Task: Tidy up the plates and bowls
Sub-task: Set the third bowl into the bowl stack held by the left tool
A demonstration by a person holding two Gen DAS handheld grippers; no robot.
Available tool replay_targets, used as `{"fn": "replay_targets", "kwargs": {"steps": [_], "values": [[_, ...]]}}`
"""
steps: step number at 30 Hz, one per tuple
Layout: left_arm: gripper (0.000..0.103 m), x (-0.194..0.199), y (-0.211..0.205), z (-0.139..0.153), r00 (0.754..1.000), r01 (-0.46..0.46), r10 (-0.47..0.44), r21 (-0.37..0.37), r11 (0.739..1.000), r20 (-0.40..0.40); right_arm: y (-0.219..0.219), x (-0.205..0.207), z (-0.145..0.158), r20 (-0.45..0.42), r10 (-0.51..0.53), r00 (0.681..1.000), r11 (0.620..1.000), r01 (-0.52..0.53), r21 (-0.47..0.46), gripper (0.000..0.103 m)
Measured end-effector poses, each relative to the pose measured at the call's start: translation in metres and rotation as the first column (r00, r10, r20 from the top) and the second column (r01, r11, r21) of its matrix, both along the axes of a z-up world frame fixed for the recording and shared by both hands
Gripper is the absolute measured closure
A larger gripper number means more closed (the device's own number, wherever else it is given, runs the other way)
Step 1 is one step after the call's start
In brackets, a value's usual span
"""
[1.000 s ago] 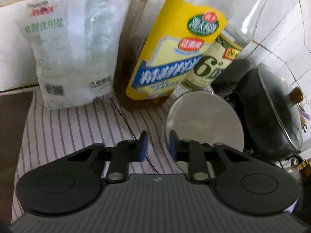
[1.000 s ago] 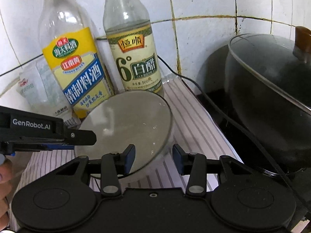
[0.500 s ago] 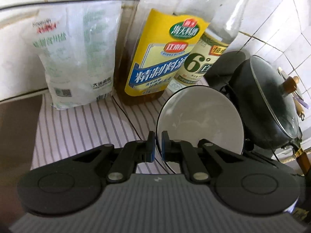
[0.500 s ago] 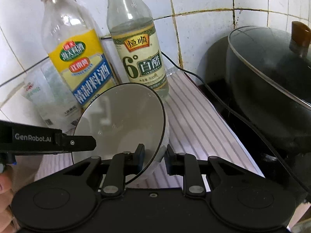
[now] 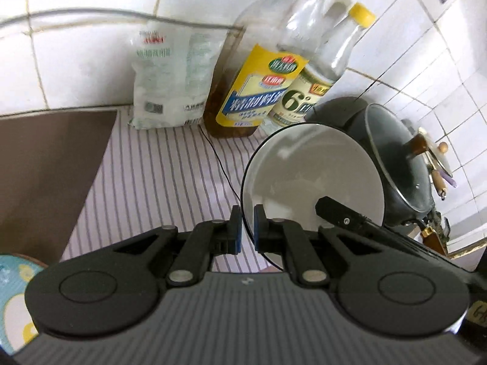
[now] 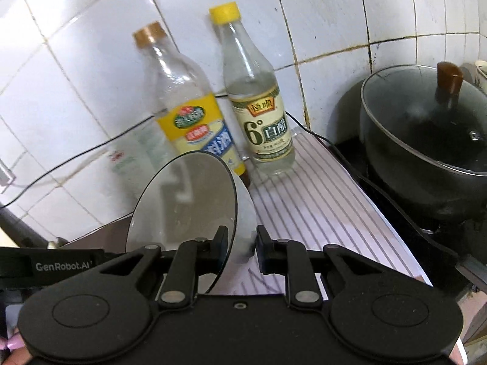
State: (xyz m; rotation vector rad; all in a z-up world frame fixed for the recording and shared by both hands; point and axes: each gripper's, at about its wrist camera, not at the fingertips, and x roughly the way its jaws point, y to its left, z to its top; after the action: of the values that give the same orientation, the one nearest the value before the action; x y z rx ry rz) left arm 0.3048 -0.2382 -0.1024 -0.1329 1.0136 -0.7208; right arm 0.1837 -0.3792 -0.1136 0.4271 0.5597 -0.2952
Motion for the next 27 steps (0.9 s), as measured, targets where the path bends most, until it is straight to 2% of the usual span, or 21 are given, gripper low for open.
{"fn": "replay_targets", "kwargs": {"steps": [4,7,13,19,27], "values": [[0.097,-0.017,0.012,0.017,1.000,-0.003,0.003,-0.002,1.000,0.017,0.009,-0.016,0.012,0.020,0.008,1.000,1.000,-0.008,0.020,0.080],[0.097,-0.033,0.022,0.028,1.000,-0.004,0.004,-0.001,1.000,0.031,0.022,-0.033,0.024,0.039,0.015,0.999,1.000,-0.015,-0.015,0.080],[0.096,-0.068,0.044,0.046,0.998,0.001,-0.002,0.009,1.000,0.061,0.036,-0.066,0.030,0.069,0.035,0.997,0.999,-0.036,0.018,0.080],[0.096,-0.098,0.061,0.046,0.996,-0.027,0.025,0.028,0.999,0.083,0.047,-0.090,0.021,0.087,0.094,0.992,0.994,-0.098,0.040,0.080],[0.096,-0.118,0.074,0.027,0.996,-0.071,0.066,0.063,0.995,0.067,0.062,-0.100,0.003,0.065,0.158,0.985,0.987,-0.158,-0.007,0.079]]}}
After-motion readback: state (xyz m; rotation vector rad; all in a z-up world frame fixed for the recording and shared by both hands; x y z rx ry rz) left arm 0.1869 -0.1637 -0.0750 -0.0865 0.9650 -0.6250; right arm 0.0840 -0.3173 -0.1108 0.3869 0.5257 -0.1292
